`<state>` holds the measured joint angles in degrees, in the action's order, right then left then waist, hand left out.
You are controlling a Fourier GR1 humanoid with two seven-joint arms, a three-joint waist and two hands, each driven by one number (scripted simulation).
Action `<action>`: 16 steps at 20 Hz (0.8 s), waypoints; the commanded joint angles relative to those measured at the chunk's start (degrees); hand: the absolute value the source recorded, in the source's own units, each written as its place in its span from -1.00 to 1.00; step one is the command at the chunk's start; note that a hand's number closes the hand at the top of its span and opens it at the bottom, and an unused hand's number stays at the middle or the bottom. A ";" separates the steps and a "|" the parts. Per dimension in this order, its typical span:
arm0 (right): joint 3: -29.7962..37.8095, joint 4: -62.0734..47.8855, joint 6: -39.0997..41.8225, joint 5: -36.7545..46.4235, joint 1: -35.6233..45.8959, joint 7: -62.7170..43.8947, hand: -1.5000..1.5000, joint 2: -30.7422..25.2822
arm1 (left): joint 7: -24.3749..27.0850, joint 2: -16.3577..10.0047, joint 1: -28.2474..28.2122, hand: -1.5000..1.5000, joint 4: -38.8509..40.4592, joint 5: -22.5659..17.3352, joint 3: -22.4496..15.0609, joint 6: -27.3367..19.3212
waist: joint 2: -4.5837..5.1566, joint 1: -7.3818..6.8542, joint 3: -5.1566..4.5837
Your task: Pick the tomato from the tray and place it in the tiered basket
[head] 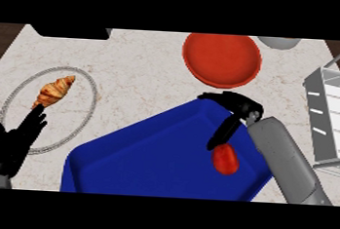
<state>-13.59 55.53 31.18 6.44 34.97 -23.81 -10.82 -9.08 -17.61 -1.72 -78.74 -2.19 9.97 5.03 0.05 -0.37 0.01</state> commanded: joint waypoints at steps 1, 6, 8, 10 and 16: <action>-1.43 3.51 -1.10 3.06 -4.81 0.60 -1.00 3.11 | 0.52 0.26 -1.40 0.00 -0.35 -0.20 1.37 0.81 | -0.09 0.18 -0.01; 0.85 -0.84 -1.63 5.84 -1.80 1.85 -1.00 5.49 | 2.37 0.69 -2.46 0.00 -0.03 0.18 1.65 3.10 | -0.03 0.00 -0.01; 1.98 -4.69 0.97 6.42 -0.79 6.23 -1.00 3.16 | 0.72 1.36 -0.70 0.00 -0.48 1.60 1.22 0.88 | 0.02 -0.07 0.00; 2.20 -4.75 -1.23 6.68 0.54 2.67 -1.00 7.09 | 2.62 1.93 -0.55 0.00 1.06 1.96 1.37 0.98 | 0.01 -0.06 -0.01; 1.93 -8.88 -3.31 10.04 0.16 6.65 -1.00 8.51 | 0.29 0.81 -0.67 0.00 -0.60 1.38 1.75 2.88 | 0.04 -0.18 0.00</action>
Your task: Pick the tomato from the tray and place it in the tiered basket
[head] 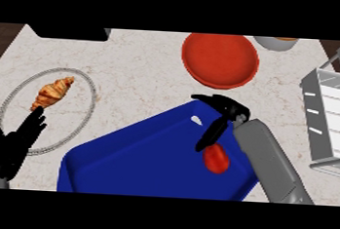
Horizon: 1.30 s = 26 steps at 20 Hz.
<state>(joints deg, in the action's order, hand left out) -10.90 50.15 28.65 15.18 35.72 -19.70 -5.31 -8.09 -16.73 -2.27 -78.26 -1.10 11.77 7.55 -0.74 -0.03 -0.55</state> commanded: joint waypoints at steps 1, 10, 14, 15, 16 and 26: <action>-1.33 -1.01 -1.20 1.54 -3.14 3.06 -1.00 2.97 | 0.37 1.99 -1.40 0.00 -1.45 1.59 -1.27 -1.28 | 0.76 -0.36 0.57; -7.11 -1.15 -3.45 2.23 -2.15 8.39 1.00 5.10 | -0.42 -0.50 1.45 0.00 0.13 0.08 0.94 0.49 | 0.89 -0.93 0.60; -5.35 -0.47 -6.29 1.38 -3.80 10.43 1.00 5.10 | -0.69 -0.25 0.75 0.00 -0.15 0.37 0.95 0.25 | 0.75 -0.49 0.59; -3.85 -1.98 -7.44 2.36 -2.86 11.36 1.00 4.89 | -1.63 -0.70 -1.35 0.00 -3.51 -1.05 1.36 1.61 | 0.74 -0.84 0.61; -5.90 -2.91 -10.94 -0.39 -1.06 10.62 1.00 5.11 | 0.97 1.27 1.77 0.00 2.19 1.39 -0.11 -0.33 | 0.98 -0.92 0.57; -7.76 17.18 -21.13 10.54 -11.76 -1.71 1.00 3.36 | -0.42 1.49 -3.67 0.00 -2.66 0.53 1.30 0.35 | -0.14 1.60 0.46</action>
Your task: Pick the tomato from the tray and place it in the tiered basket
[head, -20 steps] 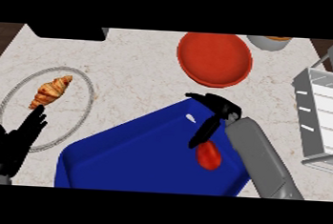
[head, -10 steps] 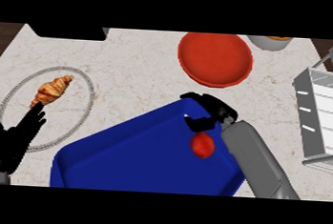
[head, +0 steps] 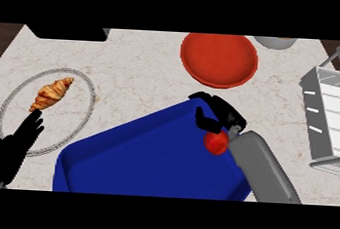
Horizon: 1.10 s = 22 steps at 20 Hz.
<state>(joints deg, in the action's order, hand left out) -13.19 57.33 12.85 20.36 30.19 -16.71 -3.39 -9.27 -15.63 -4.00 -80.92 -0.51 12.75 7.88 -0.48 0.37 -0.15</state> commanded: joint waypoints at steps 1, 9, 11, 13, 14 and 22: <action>-7.48 9.05 -9.08 9.85 -2.68 -9.88 1.00 2.86 | -0.32 0.76 0.72 0.00 0.76 0.65 0.31 -1.76 | -0.69 1.80 -0.04; -16.74 21.76 -19.92 31.25 -4.55 -28.28 1.00 -0.76 | -0.30 -0.88 -3.68 0.00 0.11 0.19 2.28 -1.19 | -2.85 4.87 -0.18; -15.90 27.56 -18.87 34.62 -2.10 -32.50 1.00 -3.51 | -0.96 -2.31 -3.22 0.00 0.86 -0.85 3.56 -0.21 | -2.79 5.44 -0.20; -17.21 33.18 -19.11 38.15 -2.88 -36.69 1.00 -3.09 | -1.40 -0.91 -3.00 0.00 0.57 -0.32 2.67 -1.21 | -2.60 5.74 -0.12; -17.02 35.54 -17.67 40.18 -1.71 -39.92 1.00 -3.50 | -0.38 -0.91 -4.13 0.00 -0.15 -0.88 3.17 -0.83 | -2.44 4.67 -0.12; -12.36 62.61 -5.66 41.81 -4.16 -50.31 1.00 -7.78 | 1.74 -0.62 -3.99 0.00 -0.25 -0.85 2.45 0.34 | -1.17 3.18 0.07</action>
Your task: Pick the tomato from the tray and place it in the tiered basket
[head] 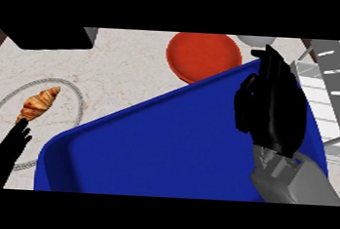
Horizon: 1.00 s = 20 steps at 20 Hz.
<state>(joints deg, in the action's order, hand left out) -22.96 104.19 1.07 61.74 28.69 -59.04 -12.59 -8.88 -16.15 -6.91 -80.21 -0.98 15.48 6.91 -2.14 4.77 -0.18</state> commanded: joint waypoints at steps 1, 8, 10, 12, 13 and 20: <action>-1.70 18.58 8.94 1.05 -3.05 -9.09 1.00 0.39 | -1.23 -0.57 2.09 0.00 -0.78 -0.16 -0.80 1.11 | 1.07 -1.83 0.13; 12.03 29.46 13.04 -3.49 -9.43 -2.15 1.00 -4.44 | -0.11 0.99 2.15 0.00 -1.27 1.04 -2.25 1.52 | 1.99 -4.46 0.19; 16.17 23.26 13.83 -4.94 -4.29 1.16 1.00 -4.72 | 0.23 1.34 5.75 0.00 2.42 1.87 -2.39 0.77 | 2.11 -4.71 0.17; 22.38 20.96 12.10 -8.97 -6.74 6.37 1.00 -7.69 | -0.61 2.86 3.00 0.00 -2.05 2.65 -3.65 -0.40 | 2.11 -4.83 0.21; 25.61 15.50 10.09 -10.38 -4.88 10.39 1.00 -9.46 | 2.17 0.12 5.40 0.00 3.51 0.40 -1.14 2.84 | 2.26 -4.85 0.19; 33.57 5.13 0.67 -17.42 1.21 18.67 1.00 -5.81 | -0.71 2.16 6.28 0.00 1.14 3.13 -3.39 0.09 | 2.36 -5.29 0.26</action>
<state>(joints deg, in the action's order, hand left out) 5.13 114.74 7.58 49.10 28.21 -45.64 -19.91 -8.68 -15.08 -1.33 -78.51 0.76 13.34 8.33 0.10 -0.26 0.03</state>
